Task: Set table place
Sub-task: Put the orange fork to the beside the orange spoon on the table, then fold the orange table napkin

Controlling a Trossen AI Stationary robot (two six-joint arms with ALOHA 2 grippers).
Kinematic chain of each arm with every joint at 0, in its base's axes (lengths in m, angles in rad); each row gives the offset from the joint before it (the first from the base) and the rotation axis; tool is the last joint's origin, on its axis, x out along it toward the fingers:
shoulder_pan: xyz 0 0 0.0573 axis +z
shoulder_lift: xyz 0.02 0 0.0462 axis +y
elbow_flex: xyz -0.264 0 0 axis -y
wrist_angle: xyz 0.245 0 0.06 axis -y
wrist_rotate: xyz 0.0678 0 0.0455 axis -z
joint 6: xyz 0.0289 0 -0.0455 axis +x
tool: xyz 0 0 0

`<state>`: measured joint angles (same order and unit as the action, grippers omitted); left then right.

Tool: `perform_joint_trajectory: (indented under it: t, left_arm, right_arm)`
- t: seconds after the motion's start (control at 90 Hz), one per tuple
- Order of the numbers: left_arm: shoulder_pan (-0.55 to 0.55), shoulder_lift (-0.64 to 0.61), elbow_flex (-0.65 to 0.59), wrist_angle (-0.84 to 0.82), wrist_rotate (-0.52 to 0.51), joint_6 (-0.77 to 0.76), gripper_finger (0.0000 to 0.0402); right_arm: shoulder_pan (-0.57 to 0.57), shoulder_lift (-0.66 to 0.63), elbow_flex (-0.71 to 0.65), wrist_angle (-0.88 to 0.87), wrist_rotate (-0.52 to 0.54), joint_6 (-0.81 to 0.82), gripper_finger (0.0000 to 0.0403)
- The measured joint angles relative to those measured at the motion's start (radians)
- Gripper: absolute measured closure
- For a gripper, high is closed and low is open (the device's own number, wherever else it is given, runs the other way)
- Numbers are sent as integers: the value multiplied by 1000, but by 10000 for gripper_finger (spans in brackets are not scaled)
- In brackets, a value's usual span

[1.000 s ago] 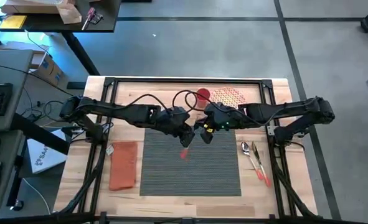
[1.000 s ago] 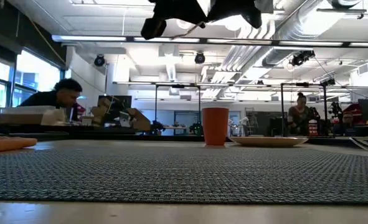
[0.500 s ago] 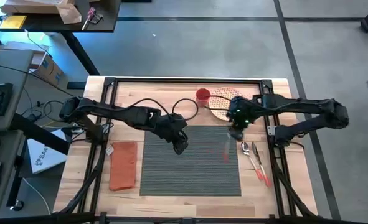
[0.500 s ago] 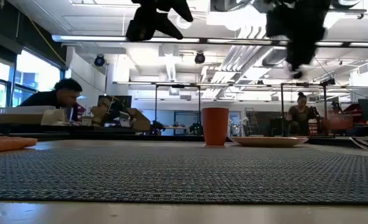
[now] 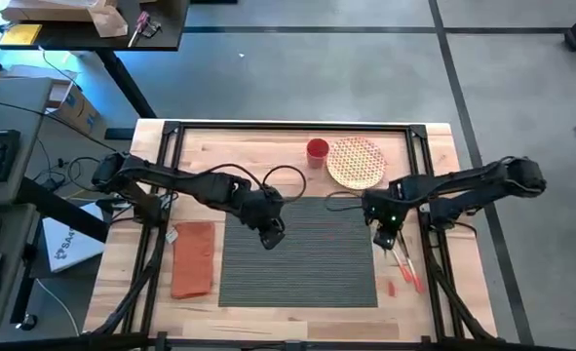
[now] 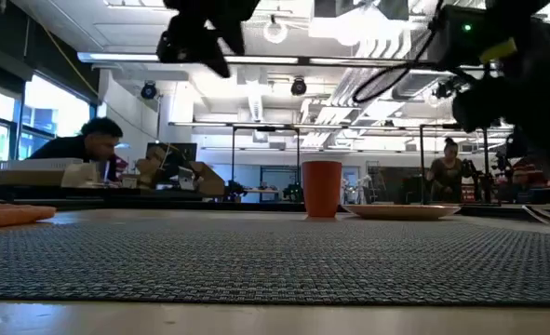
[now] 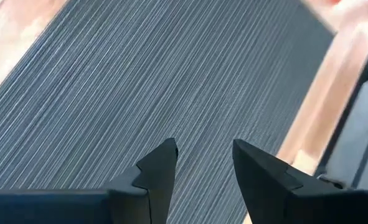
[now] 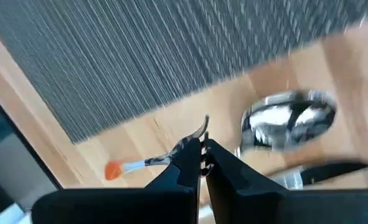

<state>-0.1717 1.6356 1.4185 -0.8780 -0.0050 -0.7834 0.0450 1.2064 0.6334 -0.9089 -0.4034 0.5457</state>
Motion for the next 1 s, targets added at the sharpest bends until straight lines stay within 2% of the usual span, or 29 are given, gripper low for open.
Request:
perform_joint_trajectory:
  t: [0.222, 0.322, 0.478, 0.656, 0.811, 1.0]
  left_arm:
    - [-29, 0, 0, -91, -15, -36, 257]
    - [-40, -2, 0, -147, -18, -72, 257]
    - [-61, -18, -5, -238, -16, -123, 257]
    - [-107, -118, -66, -312, -2, -273, 257]
    - [-164, -271, -191, -396, 8, -498, 257]
    - [-168, -442, -458, -415, 99, -742, 257]
  right_arm:
    - [41, -2, -53, 5, 18, 128, 401]
    - [50, -2, -76, 17, 10, 157, 385]
    - [54, -1, -95, 11, 10, 193, 321]
    - [53, -4, -48, -4, 10, 198, 231]
    - [53, -4, 46, -16, 82, 235, 182]
    - [54, -5, 171, 162, 256, 266, 178]
